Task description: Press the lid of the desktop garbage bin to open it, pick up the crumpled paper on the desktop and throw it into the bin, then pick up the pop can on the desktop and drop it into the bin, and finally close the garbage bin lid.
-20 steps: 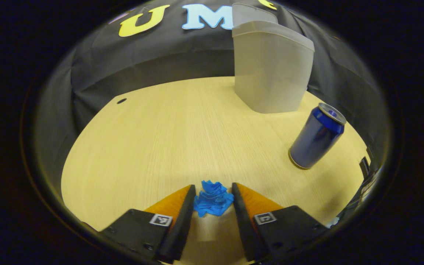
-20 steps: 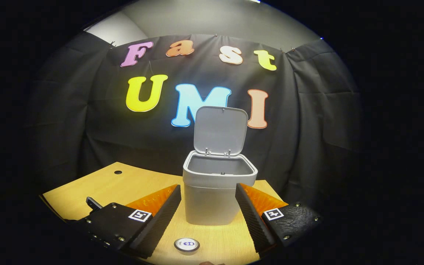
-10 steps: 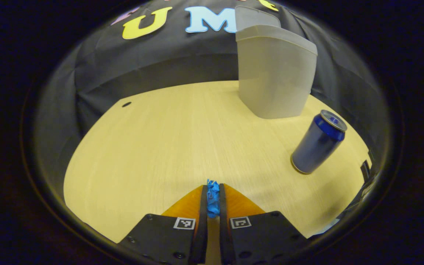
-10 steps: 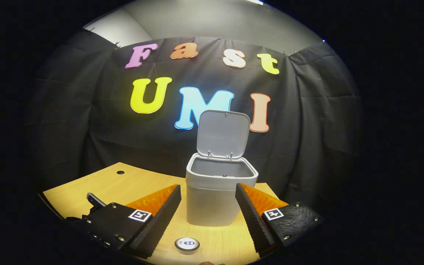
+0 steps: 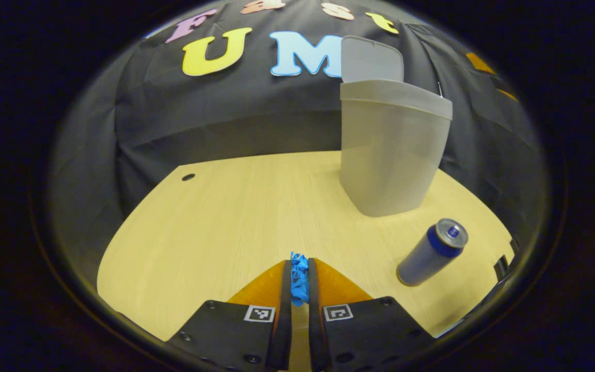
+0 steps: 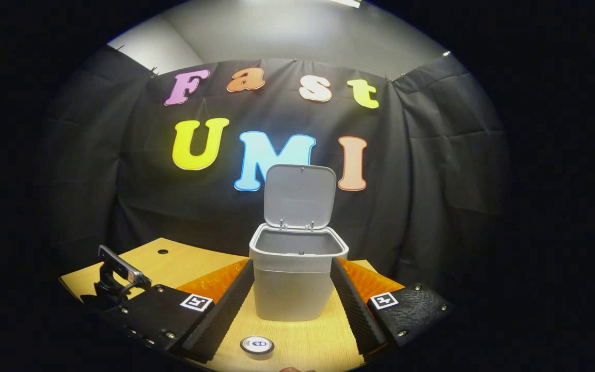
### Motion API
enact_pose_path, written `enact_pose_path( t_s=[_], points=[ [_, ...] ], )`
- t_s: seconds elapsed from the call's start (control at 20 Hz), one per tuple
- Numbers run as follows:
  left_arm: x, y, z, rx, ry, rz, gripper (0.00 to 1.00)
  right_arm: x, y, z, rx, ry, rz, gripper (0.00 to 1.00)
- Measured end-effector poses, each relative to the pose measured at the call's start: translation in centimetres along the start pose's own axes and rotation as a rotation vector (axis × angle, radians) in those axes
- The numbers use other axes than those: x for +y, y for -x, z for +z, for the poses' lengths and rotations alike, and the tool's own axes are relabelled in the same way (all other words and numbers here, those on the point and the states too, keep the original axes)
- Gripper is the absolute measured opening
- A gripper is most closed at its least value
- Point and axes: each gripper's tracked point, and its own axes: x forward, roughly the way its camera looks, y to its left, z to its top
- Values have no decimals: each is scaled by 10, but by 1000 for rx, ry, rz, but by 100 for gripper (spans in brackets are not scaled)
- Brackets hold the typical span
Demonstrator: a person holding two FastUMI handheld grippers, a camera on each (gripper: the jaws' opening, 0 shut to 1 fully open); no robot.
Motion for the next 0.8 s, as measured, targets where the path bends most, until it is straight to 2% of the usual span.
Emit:
enact_pose_path(
  t_s=[0.2,0.7,0.75,0.8],
  points=[
    [-7,9,48,-85,5,-12,20,-11,3,5,-18,-25,-33,95],
    [-53,25,175,-317,3,-126,22,-41,10,1,-28,-52,-121,95],
    [-58,25,188,-338,2,-138,22,-45,9,0,-25,-58,-132,100],
    [-65,22,200,-356,6,-153,22,-49,9,-1,-24,-63,-142,100]
  ],
)
